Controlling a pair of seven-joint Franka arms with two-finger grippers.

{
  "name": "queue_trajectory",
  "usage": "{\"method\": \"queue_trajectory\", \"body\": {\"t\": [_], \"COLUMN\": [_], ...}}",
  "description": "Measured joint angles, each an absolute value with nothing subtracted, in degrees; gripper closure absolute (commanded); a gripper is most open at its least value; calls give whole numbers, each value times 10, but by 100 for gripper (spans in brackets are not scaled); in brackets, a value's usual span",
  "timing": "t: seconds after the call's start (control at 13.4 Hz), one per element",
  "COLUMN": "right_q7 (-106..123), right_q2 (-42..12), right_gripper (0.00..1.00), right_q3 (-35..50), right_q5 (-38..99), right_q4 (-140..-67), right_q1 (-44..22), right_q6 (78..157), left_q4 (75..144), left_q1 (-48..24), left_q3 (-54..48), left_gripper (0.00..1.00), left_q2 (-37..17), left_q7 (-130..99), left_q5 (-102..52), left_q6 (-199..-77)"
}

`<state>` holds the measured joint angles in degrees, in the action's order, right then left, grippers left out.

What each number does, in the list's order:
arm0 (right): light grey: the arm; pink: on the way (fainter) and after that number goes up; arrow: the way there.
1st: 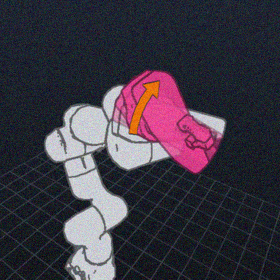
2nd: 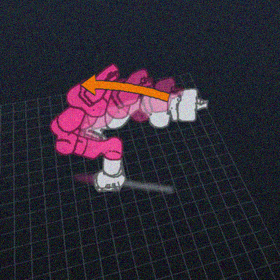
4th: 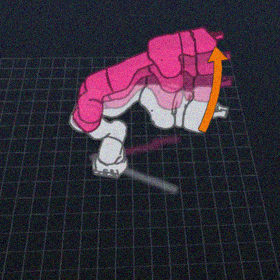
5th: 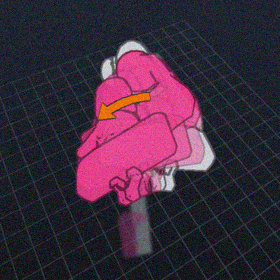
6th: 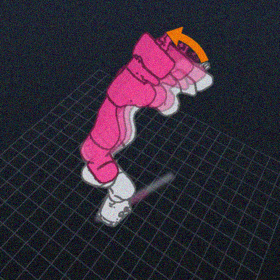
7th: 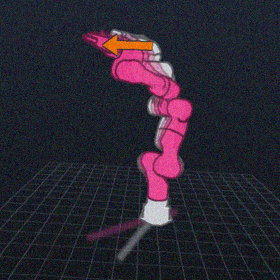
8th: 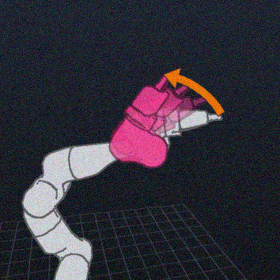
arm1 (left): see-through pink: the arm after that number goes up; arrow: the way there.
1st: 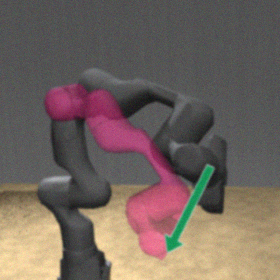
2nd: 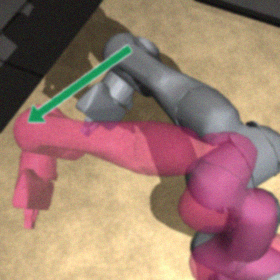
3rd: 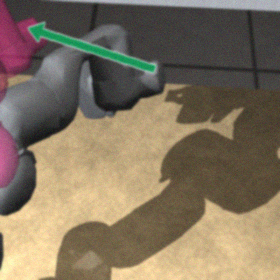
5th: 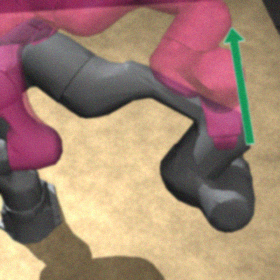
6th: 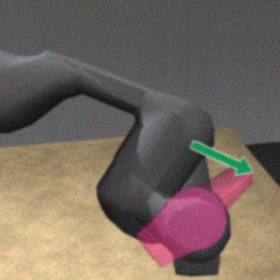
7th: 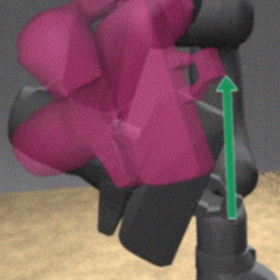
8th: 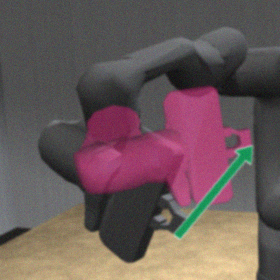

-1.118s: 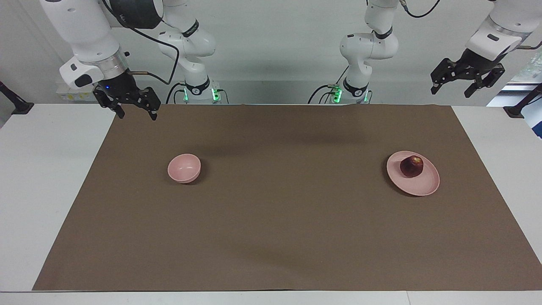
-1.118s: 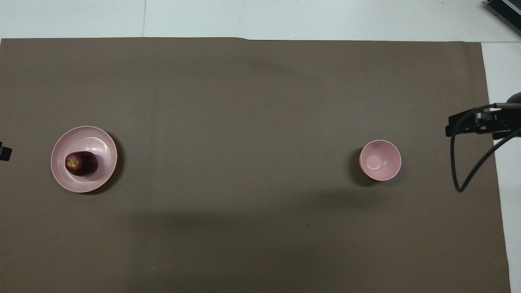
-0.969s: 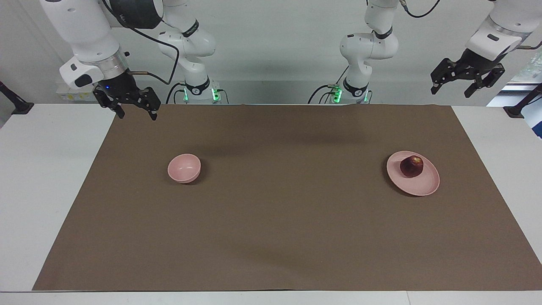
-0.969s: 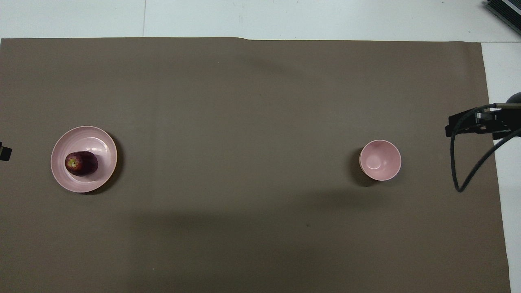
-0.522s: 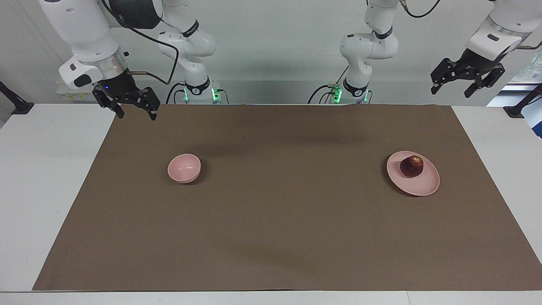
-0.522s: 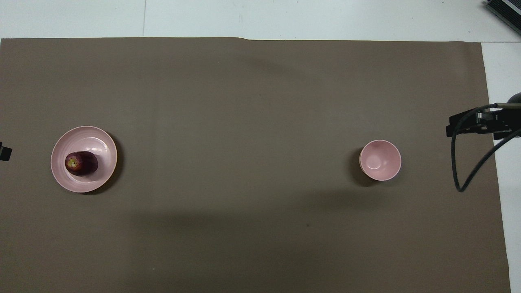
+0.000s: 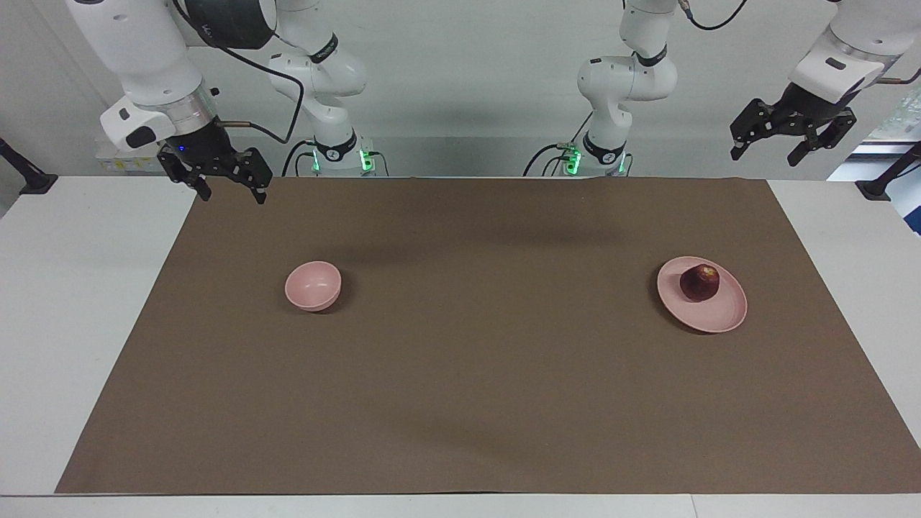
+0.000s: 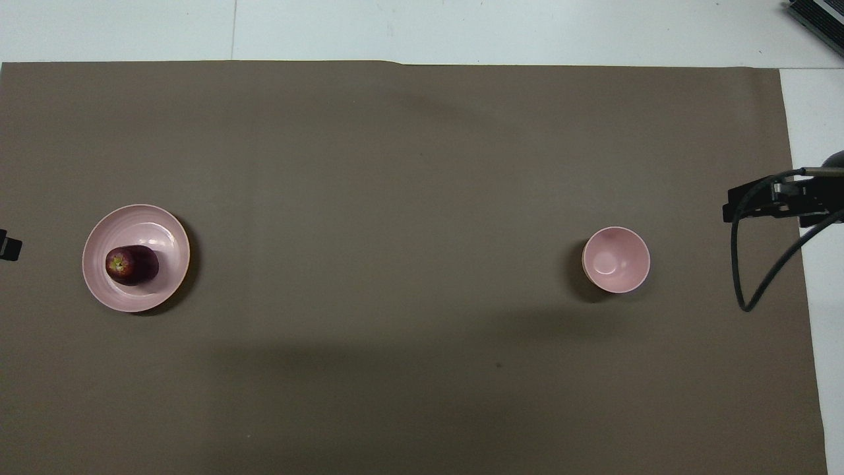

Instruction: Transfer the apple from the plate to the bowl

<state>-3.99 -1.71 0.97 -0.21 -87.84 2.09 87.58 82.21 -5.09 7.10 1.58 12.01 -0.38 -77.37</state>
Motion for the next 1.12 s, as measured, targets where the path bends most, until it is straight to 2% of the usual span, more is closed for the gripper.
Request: {"method": "queue_trajectory", "body": {"t": [0.52, 0.82, 1.12], "right_q7": [-40, -40, -40], "right_q2": [-14, 7, 18], "right_gripper": [0, 0, 0], "right_q3": [10, 11, 12], "right_q5": [-1, 12, 40], "right_q4": [-887, -922, -937], "right_q1": [21, 20, 19], "right_q6": [869, 869, 869], "left_q4": [842, 944, 1035], "left_q1": [-54, -53, -51], "left_q3": [63, 65, 67], "left_gripper": [0, 0, 0], "left_q2": [24, 62, 68], "left_q7": [120, 127, 141], "left_q5": [-4, -4, -4], "left_q6": [-792, -886, -966]}}
